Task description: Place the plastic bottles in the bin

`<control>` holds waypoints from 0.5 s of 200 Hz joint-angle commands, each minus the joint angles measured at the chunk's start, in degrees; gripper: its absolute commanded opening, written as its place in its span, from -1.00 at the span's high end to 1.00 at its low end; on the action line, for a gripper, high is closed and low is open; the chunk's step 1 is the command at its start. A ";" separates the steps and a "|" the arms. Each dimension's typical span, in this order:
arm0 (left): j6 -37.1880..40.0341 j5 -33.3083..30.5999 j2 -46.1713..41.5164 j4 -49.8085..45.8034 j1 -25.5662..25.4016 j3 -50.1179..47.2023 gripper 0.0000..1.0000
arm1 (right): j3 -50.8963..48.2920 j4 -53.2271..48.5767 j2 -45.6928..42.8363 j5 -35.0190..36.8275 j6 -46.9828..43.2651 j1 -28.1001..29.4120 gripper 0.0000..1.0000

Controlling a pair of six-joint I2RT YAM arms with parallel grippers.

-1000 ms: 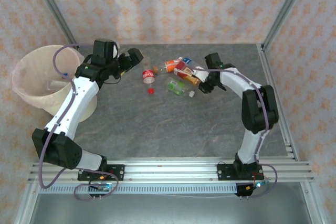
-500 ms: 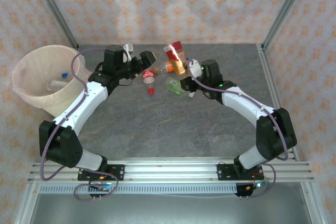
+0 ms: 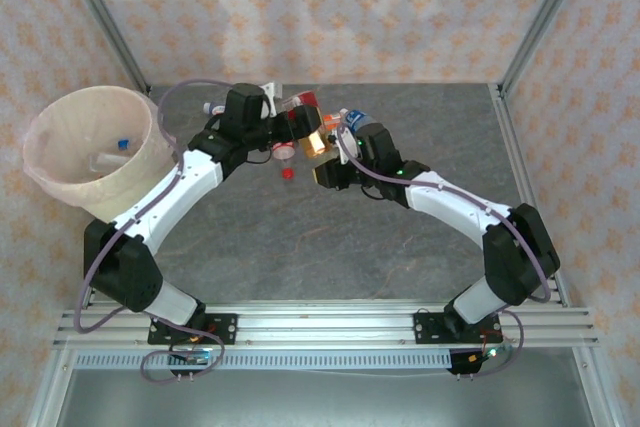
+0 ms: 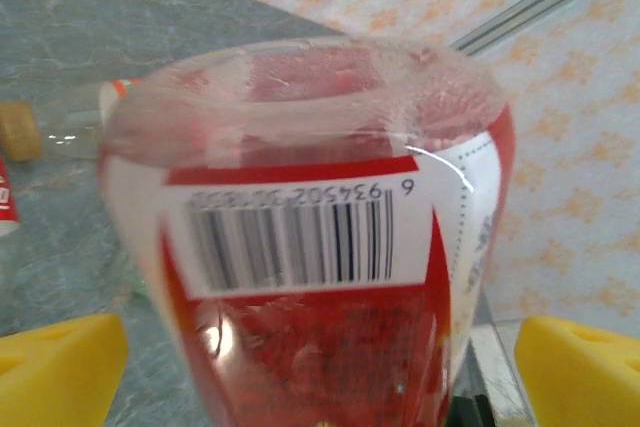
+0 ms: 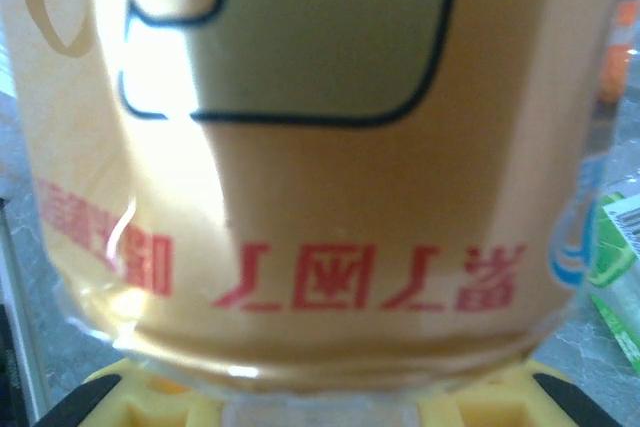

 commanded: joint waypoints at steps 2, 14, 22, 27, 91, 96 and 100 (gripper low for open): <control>2.94 -6.61 1.76 -5.94 -0.27 3.62 -1.00 | 2.71 -1.55 -0.06 -3.26 -3.10 1.15 1.00; 1.94 -7.25 2.66 -6.03 -0.26 3.80 -1.00 | 2.77 -1.51 -0.39 -4.44 -4.02 1.67 1.00; 1.08 -7.70 3.05 -5.82 -0.27 3.76 -1.00 | 2.78 -1.52 -0.50 -5.19 -4.42 1.86 1.00; 0.67 -7.71 3.30 -5.64 -0.24 3.76 -1.00 | 2.90 -1.59 -0.61 -5.55 -4.60 1.91 1.00; 0.29 -3.33 4.40 -3.98 -0.27 4.86 -0.46 | 4.05 -3.98 -1.05 -5.74 -5.66 1.96 0.60; 0.23 -3.31 4.32 -4.01 -0.23 4.90 -0.42 | 4.13 -3.99 -1.08 -5.61 -5.70 1.96 0.47; 0.10 -3.32 4.27 -4.01 -0.20 4.86 -0.40 | 4.26 -4.21 -1.08 -5.56 -5.59 1.96 0.34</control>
